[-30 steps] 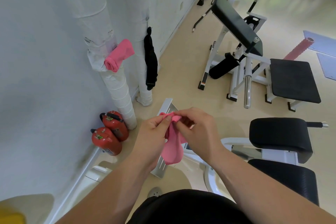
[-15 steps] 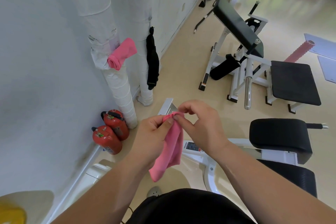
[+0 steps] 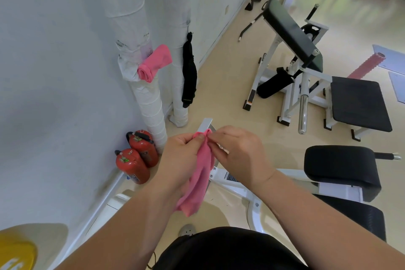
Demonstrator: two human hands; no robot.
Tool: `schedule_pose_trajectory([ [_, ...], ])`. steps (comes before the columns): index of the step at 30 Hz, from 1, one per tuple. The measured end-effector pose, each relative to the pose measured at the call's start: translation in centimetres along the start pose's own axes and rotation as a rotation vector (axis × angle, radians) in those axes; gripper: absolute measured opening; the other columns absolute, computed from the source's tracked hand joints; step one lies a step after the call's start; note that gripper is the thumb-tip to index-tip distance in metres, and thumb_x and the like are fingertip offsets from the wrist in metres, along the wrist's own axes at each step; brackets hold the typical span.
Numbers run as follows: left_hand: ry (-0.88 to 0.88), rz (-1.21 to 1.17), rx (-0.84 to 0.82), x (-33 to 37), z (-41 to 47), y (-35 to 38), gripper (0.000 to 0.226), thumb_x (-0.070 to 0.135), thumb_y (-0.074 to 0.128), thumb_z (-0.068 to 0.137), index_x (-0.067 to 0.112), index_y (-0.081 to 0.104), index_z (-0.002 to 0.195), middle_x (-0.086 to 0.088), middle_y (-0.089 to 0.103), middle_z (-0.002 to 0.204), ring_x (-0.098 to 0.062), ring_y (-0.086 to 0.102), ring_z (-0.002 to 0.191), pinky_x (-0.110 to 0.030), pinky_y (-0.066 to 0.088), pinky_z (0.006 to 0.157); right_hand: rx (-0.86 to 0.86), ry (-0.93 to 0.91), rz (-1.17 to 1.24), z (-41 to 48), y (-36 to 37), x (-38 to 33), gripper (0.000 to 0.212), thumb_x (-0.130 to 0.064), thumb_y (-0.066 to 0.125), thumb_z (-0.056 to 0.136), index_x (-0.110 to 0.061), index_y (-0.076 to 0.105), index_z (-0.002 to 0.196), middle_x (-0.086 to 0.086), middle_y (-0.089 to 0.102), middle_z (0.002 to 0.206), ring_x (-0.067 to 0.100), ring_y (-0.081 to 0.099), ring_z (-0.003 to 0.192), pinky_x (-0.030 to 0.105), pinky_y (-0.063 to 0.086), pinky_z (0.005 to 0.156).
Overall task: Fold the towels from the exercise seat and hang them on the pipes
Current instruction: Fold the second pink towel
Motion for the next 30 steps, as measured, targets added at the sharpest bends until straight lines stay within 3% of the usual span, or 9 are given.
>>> schedule_pose_trajectory([
  [2,0.002,0.033,-0.029,0.1,0.1,-0.4,0.027,0.017,0.059,0.102,0.001,0.077,0.089,-0.017,0.070,0.074,-0.015,0.063,0.060,-0.022,0.055,0.059,-0.031,0.074,0.118,0.2,-0.1,0.3,0.018,-0.021,0.068,0.092,-0.010,0.078,0.101,0.000,0.075,0.088,0.017,0.068,0.077,0.032,0.057,0.070],
  [6,0.016,0.064,-0.153,0.2,0.3,-1.5,0.026,0.017,0.057,0.102,0.000,0.075,0.092,-0.035,0.071,0.092,-0.026,0.066,0.074,-0.035,0.055,0.075,-0.130,0.309,0.375,0.0,0.3,1.3,0.020,-0.015,0.079,0.083,-0.015,0.079,0.103,-0.006,0.070,0.079,0.007,0.061,0.072,0.019,0.053,0.073],
  [9,-0.001,0.007,-0.188,0.0,0.4,-2.2,0.024,0.013,0.057,0.101,-0.005,0.074,0.101,-0.037,0.070,0.100,-0.032,0.069,0.082,-0.036,0.059,0.077,-0.187,0.643,0.820,-0.5,1.1,1.8,0.025,-0.002,0.082,0.079,-0.014,0.078,0.100,0.002,0.069,0.080,0.012,0.058,0.073,0.024,0.052,0.077],
  [12,0.001,0.026,-0.210,-0.2,0.6,-2.8,0.023,0.010,0.058,0.099,-0.007,0.074,0.101,-0.033,0.072,0.103,-0.033,0.068,0.087,-0.039,0.056,0.083,-0.240,0.710,0.994,-0.6,1.3,1.6,0.016,0.003,0.078,0.081,-0.008,0.076,0.093,-0.001,0.071,0.075,0.013,0.063,0.073,0.025,0.052,0.073],
  [16,0.038,0.008,-0.152,0.0,0.4,-3.2,0.022,0.003,0.056,0.099,-0.005,0.075,0.091,-0.023,0.074,0.086,-0.023,0.068,0.075,-0.031,0.057,0.072,-0.302,0.678,0.961,-0.5,1.3,1.6,0.012,-0.008,0.077,0.085,-0.004,0.077,0.096,0.015,0.075,0.082,0.026,0.067,0.079,0.050,0.054,0.080],
  [20,0.030,-0.006,-0.146,0.0,-0.1,-3.1,0.035,-0.001,0.054,0.099,0.007,0.078,0.074,-0.012,0.074,0.071,-0.016,0.069,0.061,-0.024,0.056,0.058,-0.469,0.635,0.928,-0.2,1.3,1.3,0.021,-0.001,0.074,0.087,-0.022,0.080,0.088,0.002,0.072,0.073,0.019,0.064,0.072,0.039,0.053,0.074],
  [22,0.028,0.009,-0.119,-0.2,0.2,-3.7,0.037,0.001,0.056,0.098,0.012,0.079,0.071,-0.011,0.073,0.073,-0.019,0.068,0.066,-0.028,0.055,0.065,-0.494,0.614,0.864,-0.1,1.3,1.3,0.020,-0.006,0.075,0.088,-0.024,0.079,0.080,0.000,0.066,0.066,0.019,0.054,0.068,0.039,0.046,0.067],
  [25,0.040,0.086,-0.070,-0.6,0.6,-4.5,0.028,0.008,0.061,0.098,0.013,0.081,0.079,-0.012,0.074,0.081,-0.023,0.065,0.079,-0.040,0.052,0.081,-0.416,0.636,0.873,0.0,1.2,1.5,0.015,-0.021,0.067,0.091,-0.009,0.075,0.088,0.016,0.072,0.084,0.026,0.061,0.081,0.054,0.050,0.084],
  [30,0.058,0.234,-0.047,-0.3,0.8,-4.4,0.028,0.015,0.053,0.104,0.013,0.081,0.098,-0.010,0.079,0.096,-0.016,0.071,0.091,-0.036,0.055,0.092,-0.444,0.567,0.777,0.2,1.5,1.0,0.026,-0.030,0.058,0.097,-0.010,0.071,0.085,0.027,0.061,0.080,0.019,0.049,0.072,0.037,0.041,0.070],
])
Point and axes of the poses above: each hand's wrist, its own z-axis towards the middle knuckle, its own y-axis out of the palm, x = y × z, the point moved 5 cm from there along z, towards the middle knuckle
